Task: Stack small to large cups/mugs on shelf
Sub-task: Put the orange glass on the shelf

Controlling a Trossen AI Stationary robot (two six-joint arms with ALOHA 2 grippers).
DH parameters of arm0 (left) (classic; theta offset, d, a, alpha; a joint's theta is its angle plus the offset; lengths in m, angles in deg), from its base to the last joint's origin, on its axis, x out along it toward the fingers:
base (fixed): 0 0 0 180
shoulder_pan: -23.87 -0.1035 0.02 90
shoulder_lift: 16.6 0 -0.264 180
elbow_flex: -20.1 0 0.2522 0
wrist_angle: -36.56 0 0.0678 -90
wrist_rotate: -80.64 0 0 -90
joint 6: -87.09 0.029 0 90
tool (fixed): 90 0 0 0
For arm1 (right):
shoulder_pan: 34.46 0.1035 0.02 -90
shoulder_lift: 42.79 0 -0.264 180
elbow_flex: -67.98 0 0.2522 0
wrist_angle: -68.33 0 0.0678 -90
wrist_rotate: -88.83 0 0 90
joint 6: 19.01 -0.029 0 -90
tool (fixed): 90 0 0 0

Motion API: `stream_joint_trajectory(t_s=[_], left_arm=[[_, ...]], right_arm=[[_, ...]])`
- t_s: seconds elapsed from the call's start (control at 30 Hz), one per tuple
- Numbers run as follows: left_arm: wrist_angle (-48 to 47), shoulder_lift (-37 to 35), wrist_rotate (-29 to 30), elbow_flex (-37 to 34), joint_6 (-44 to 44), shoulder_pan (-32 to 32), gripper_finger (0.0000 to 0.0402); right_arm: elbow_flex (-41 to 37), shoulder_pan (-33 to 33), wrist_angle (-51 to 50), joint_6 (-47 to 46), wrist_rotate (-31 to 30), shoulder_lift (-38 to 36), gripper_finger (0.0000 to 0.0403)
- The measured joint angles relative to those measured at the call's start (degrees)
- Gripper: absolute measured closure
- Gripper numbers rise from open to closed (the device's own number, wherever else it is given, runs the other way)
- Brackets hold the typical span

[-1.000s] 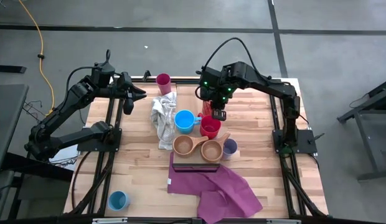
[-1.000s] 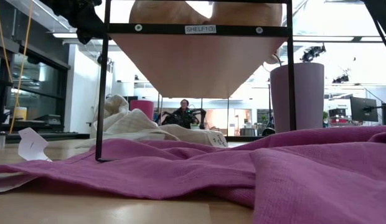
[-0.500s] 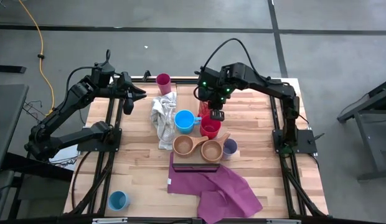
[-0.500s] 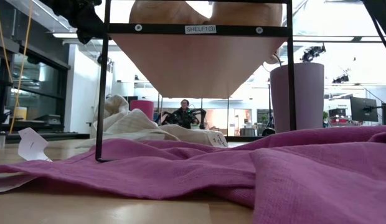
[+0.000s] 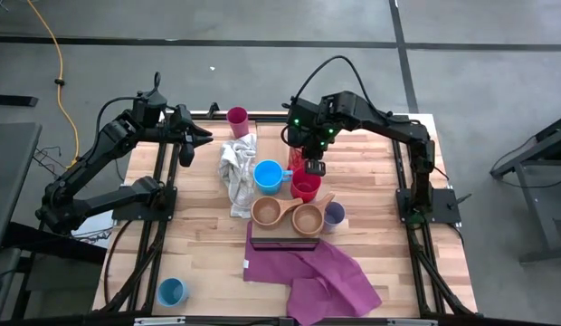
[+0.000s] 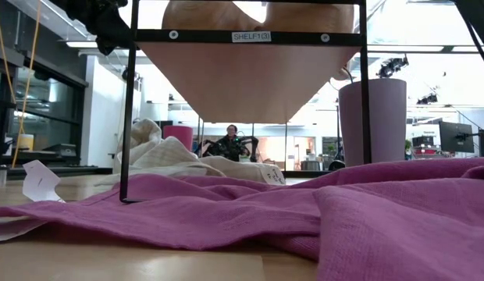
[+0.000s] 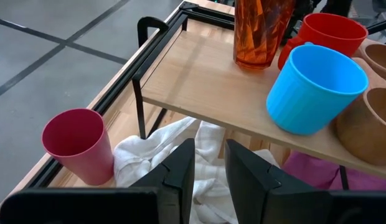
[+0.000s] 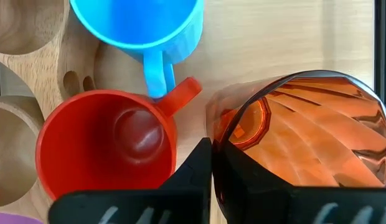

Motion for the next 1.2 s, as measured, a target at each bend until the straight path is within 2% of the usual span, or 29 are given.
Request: stream_joint_trajectory(t_s=[0.23,0.53,0.9,1.2], left_arm=[[0.00,0.00,0.00,0.00,0.00,0.00,0.0325],[0.00,0.00,0.00,0.00,0.00,0.00,0.0325],[0.09,0.00,0.02,0.00,0.39,0.00,0.0325],[0.72,0.02,0.02,0.00,0.60,0.00,0.0325]], right_arm=[[-0.04,0.00,0.03,0.57,0.00,0.00,0.0400],[-0.04,0.00,0.14,0.63,0.00,0.00,0.0358],[-0.04,0.01,0.10,0.52,-0.23,0.00,0.0356],[-0.04,0.00,0.27,0.41,2.81,0.00,0.0356]])
